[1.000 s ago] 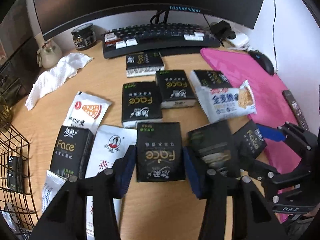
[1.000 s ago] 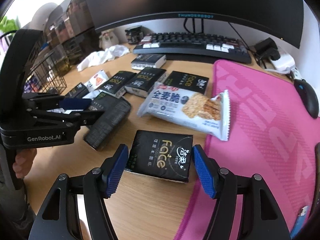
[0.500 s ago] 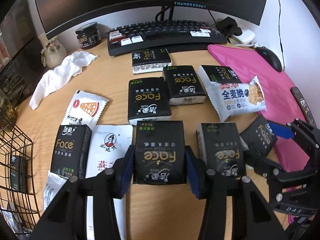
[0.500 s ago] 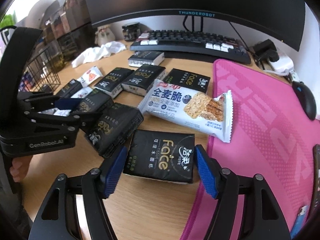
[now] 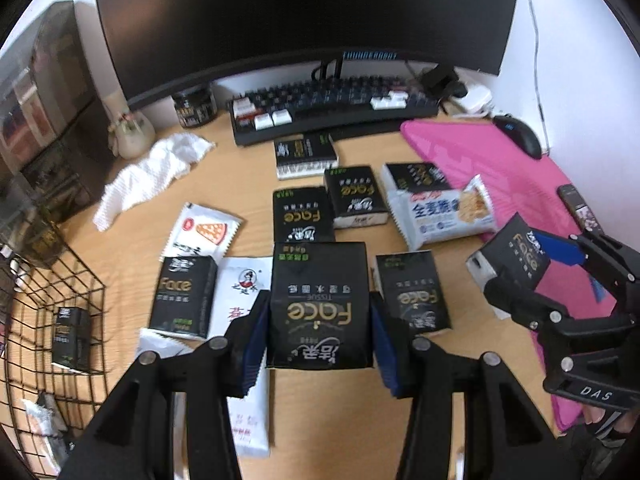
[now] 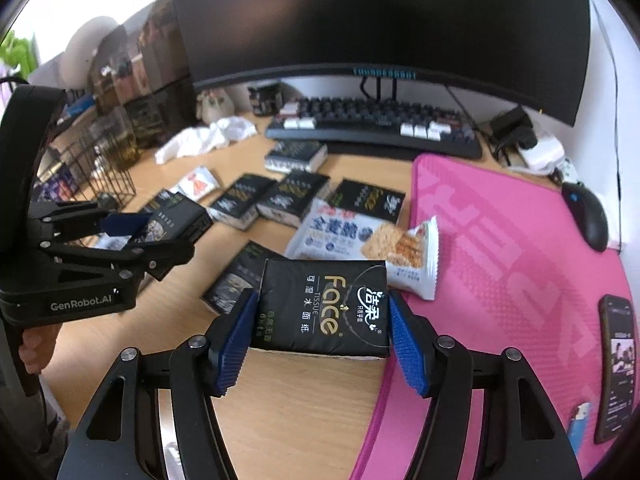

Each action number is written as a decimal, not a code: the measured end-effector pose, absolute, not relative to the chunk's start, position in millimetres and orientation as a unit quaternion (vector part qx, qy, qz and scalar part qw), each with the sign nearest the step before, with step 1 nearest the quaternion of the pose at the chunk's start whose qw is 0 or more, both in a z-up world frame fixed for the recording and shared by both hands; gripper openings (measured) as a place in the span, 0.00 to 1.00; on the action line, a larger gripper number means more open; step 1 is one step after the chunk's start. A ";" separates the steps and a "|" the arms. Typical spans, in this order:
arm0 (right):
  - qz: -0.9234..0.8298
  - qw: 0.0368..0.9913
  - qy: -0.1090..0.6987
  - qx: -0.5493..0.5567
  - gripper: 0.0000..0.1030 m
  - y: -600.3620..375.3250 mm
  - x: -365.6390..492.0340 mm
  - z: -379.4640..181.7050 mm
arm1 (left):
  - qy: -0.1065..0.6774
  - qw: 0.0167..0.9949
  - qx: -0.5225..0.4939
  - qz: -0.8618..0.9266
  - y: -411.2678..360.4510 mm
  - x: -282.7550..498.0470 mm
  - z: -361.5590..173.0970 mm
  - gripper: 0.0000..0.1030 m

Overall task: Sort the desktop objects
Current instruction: 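Carry both Face packs to the wire basket and open both grippers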

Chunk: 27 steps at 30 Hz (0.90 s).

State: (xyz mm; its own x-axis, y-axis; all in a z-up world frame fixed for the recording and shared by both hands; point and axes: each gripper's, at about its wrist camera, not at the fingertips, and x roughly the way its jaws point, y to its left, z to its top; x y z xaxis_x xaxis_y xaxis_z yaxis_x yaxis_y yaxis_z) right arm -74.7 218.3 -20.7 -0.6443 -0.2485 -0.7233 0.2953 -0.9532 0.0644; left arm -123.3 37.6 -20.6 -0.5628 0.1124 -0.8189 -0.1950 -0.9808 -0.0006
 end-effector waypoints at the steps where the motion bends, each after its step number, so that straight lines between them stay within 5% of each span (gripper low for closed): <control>1: -0.908 0.152 0.029 0.389 0.61 216.6 -70.7 -15.1 | 0.046 0.088 -0.455 0.885 36.9 -119.6 -15.1 0.51; 18: -0.921 0.184 0.043 0.341 0.62 170.1 -22.0 34.9 | 0.035 0.070 -0.405 0.911 -1.3 -63.9 38.9 0.51; 27: -0.911 0.256 0.073 0.314 0.62 82.0 -21.0 58.4 | 0.006 0.003 -0.385 0.923 -81.1 -33.9 58.8 0.51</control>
